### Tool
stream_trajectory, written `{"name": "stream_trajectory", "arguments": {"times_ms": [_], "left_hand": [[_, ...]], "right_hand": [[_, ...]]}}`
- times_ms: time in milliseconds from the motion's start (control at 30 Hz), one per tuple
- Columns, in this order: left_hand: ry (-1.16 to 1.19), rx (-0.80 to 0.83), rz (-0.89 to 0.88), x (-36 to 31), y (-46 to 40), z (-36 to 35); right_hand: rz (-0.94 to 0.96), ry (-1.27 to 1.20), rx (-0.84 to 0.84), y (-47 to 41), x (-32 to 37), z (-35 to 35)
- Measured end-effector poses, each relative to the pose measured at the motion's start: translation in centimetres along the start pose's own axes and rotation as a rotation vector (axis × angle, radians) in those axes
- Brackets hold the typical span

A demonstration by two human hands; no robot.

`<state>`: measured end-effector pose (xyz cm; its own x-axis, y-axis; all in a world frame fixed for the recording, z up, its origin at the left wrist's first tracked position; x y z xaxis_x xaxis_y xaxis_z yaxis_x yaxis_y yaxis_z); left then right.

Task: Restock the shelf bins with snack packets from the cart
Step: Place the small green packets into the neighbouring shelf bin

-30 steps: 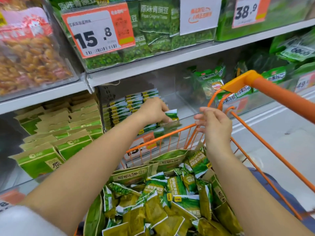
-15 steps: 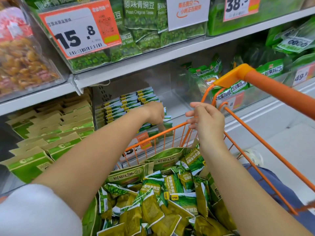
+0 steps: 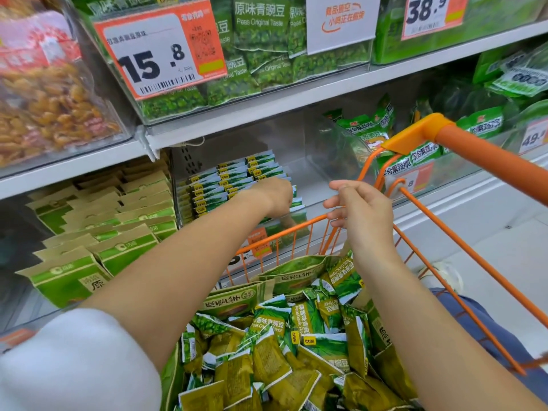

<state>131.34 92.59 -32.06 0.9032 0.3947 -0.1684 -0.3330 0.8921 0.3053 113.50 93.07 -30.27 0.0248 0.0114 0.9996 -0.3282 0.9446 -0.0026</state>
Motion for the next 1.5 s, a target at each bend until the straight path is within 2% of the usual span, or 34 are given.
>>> {"name": "stream_trajectory", "arguments": {"times_ms": [67, 133, 233, 300, 333, 367, 467, 500, 533, 600, 733, 933, 1067, 1133, 1233, 1333, 1400, 1500], "left_hand": [[0.082, 0.027, -0.012, 0.4, 0.6, 0.3], [0.183, -0.033, -0.033, 1.0, 1.7, 1.5], [0.232, -0.360, -0.131, 1.4, 6.4, 4.1], [0.334, -0.478, -0.213, 1.3, 11.0, 4.1], [0.355, -0.431, -0.248, 1.3, 13.1, 3.3], [0.341, -0.310, -0.262, 1.5, 15.0, 1.8], [0.225, 0.230, -0.166, 3.1, 19.7, -4.5], [0.185, 0.342, -0.128, 3.8, 20.8, -6.3], [0.142, 0.388, -0.102, 4.4, 21.6, -7.7], [0.063, 0.368, -0.071, 4.5, 22.8, -9.3], [-0.165, 0.270, -0.119, 3.0, 23.9, -10.6], [-0.298, 0.097, -0.110, 4.2, 24.7, -11.0], [0.191, -0.002, -0.080, 5.5, 24.4, -9.6], [0.422, -0.156, -0.080, 6.4, 24.0, -8.1], [0.821, -0.430, -0.171, 6.5, 23.8, -5.7], [1.197, -0.544, -0.250, 5.8, 23.5, -4.5], [1.245, -0.592, -0.323, 5.1, 23.3, -4.2], [1.133, -0.664, -0.450, 4.4, 23.2, -3.5]], "right_hand": [[0.007, 0.020, 0.019, 0.1, 0.1, -0.1], [0.010, 0.031, 0.060, 0.3, 0.2, -0.3], [0.023, 0.165, 0.233, 0.8, 0.1, -1.4], [0.058, 0.354, 0.447, 1.7, -0.5, -2.9], [0.079, 0.452, 0.582, 2.3, -1.1, -3.7], [0.101, 0.548, 0.719, 3.2, -1.7, -4.6], [0.223, 0.863, 0.985, 5.5, -3.6, -6.1], [0.280, 0.984, 1.028, 6.1, -4.0, -6.3], [0.323, 1.098, 1.066, 6.6, -4.4, -6.4], [0.312, 1.235, 1.144, 7.4, -5.0, -6.5], [0.228, 1.293, 1.190, 8.0, -5.7, -6.3], [0.272, 1.272, 1.104, 7.4, -5.5, -6.1], [0.303, 1.228, 1.105, 7.3, -5.3, -6.4], [0.178, 1.091, 1.121, 7.4, -5.3, -6.5], [-0.147, 0.788, 1.132, 7.8, -4.7, -6.5], [-0.364, 0.506, 1.221, 8.6, -3.5, -6.2], [-0.453, 0.353, 1.297, 9.1, -2.7, -6.0], [-0.499, 0.160, 1.288, 8.7, -2.3, -6.0]]}}
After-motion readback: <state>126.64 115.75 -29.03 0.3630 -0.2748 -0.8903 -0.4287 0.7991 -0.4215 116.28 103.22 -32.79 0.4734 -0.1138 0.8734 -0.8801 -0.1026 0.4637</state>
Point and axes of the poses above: each hand's wrist, its own y-axis away from the middle knuckle, its own z-axis out of the back of the hand, x = y × z, the point moved 4 cm from there along -y, towards the middle knuckle, and after that the axes turned 12 degrees about y, right-handed, at the moved point
